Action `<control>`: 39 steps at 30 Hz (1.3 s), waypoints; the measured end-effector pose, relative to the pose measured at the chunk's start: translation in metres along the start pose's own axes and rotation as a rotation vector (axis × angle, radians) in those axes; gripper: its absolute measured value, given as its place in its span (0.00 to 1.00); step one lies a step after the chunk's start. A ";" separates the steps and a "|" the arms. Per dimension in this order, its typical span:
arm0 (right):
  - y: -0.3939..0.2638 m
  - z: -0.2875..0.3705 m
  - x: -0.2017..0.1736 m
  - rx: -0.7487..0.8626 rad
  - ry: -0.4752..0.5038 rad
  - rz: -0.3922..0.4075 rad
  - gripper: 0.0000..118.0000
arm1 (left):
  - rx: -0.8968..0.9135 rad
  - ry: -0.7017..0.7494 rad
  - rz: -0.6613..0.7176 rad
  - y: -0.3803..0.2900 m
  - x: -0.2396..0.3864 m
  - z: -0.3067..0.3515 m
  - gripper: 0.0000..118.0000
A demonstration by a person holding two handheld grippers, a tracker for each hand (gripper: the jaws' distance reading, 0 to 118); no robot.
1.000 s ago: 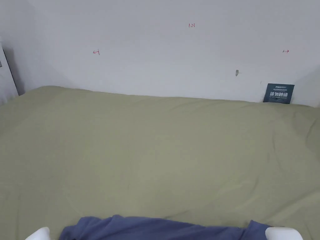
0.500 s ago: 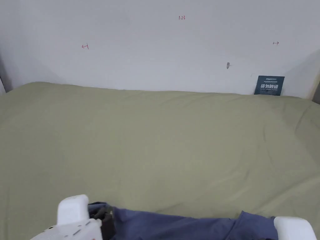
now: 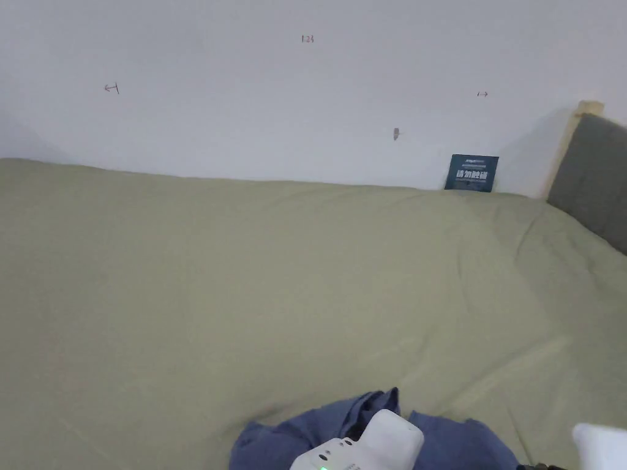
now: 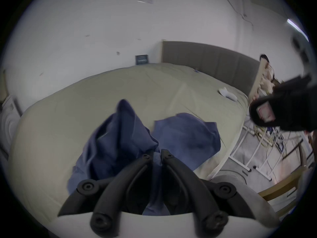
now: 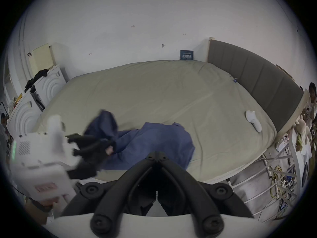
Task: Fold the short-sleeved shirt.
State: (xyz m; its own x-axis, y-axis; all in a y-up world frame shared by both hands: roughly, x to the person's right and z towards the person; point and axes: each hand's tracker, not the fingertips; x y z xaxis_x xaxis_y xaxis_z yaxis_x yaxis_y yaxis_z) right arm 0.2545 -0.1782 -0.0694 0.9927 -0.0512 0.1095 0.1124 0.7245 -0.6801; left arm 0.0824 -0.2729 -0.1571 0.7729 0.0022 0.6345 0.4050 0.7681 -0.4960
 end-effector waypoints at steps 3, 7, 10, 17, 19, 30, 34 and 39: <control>0.000 0.003 0.010 -0.003 -0.015 -0.024 0.01 | -0.072 0.016 0.003 -0.002 0.013 -0.030 0.07; -0.002 0.008 0.016 -0.002 -0.016 -0.035 0.01 | -0.145 0.008 0.104 -0.015 0.005 -0.044 0.19; 0.000 0.008 0.016 0.002 -0.019 -0.037 0.01 | -0.176 -0.025 0.218 -0.019 -0.008 -0.038 0.49; 0.001 0.009 0.009 0.017 0.010 -0.019 0.01 | 0.027 0.042 0.428 -0.014 -0.063 0.045 0.58; -0.001 0.006 0.006 0.012 0.012 -0.012 0.01 | 0.070 0.062 0.490 -0.015 -0.081 0.059 0.47; -0.008 0.004 -0.001 -0.018 0.034 0.011 0.01 | 0.074 0.024 0.520 -0.045 -0.079 0.002 0.00; -0.009 0.007 0.001 -0.019 0.030 0.012 0.01 | 0.030 -0.033 0.617 -0.057 -0.069 -0.032 0.00; -0.008 0.013 0.004 -0.014 0.026 0.008 0.01 | 0.087 -0.139 0.805 -0.060 -0.054 -0.058 0.00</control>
State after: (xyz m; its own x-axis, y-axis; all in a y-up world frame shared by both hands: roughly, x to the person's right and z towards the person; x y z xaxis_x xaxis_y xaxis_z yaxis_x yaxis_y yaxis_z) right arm 0.2573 -0.1751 -0.0540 0.9944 -0.0635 0.0850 0.1047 0.7156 -0.6906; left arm 0.0447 -0.3560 -0.1962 0.7407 0.6487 0.1747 -0.2911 0.5442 -0.7868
